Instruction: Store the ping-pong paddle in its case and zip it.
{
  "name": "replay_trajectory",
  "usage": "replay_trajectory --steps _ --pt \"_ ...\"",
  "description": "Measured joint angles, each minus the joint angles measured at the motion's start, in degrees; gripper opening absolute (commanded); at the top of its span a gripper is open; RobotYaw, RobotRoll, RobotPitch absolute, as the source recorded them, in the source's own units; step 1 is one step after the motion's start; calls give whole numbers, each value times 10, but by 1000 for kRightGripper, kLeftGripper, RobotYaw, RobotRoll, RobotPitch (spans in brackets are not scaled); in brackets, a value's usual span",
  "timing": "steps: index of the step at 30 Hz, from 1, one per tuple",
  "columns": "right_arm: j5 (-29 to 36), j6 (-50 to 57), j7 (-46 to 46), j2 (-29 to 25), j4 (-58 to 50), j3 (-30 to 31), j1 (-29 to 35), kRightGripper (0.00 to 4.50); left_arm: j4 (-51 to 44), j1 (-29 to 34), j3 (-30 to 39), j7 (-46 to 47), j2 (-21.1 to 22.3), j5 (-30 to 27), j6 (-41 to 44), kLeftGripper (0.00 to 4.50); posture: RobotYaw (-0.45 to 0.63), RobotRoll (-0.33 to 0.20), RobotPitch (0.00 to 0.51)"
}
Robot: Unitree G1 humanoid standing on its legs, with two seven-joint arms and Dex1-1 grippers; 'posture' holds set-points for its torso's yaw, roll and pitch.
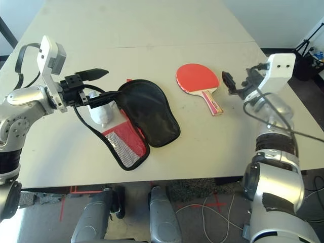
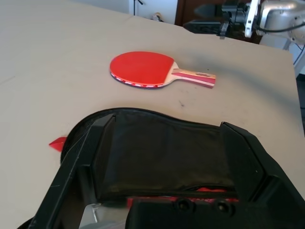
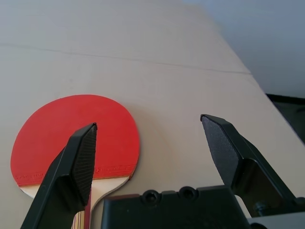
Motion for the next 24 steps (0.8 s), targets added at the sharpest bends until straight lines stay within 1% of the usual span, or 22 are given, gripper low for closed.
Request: replay_trajectory --steps 3,4,6,8,11,13,16,20,24 --pt "-9 117 -9 -7 -63 17 -1 4474 2 1 -3 -4 -8 9 -7 4500 -99 0 205" --pt "-8 181 -9 -7 -89 25 -5 4474 5 1 -4 -6 -10 12 -10 4500 -103 0 205" --pt "-8 259 -10 -7 -114 35 -16 4474 8 2 -9 -9 -16 15 -12 4500 -107 0 206" --pt "-11 354 -19 -7 -136 53 -41 4474 8 3 -15 -11 -20 18 -13 4500 -108 0 207" --pt "-14 449 -30 -1 -150 74 -70 4474 10 3 -19 -15 -22 24 -16 4500 -109 0 208" --pt "-16 484 -34 7 -148 86 -80 4474 11 4 -19 -16 -24 27 -18 4500 -107 0 209" --pt "-22 501 -37 24 -130 99 -91 4474 12 4 -20 -16 -30 32 -19 4500 -104 0 209" --pt "-31 496 -38 37 -87 116 -95 4474 12 4 -21 -19 -32 36 -19 4500 -96 0 210" --pt "-48 466 -42 53 -20 127 -102 4474 12 4 -21 -20 -33 37 -19 4500 -85 0 211"
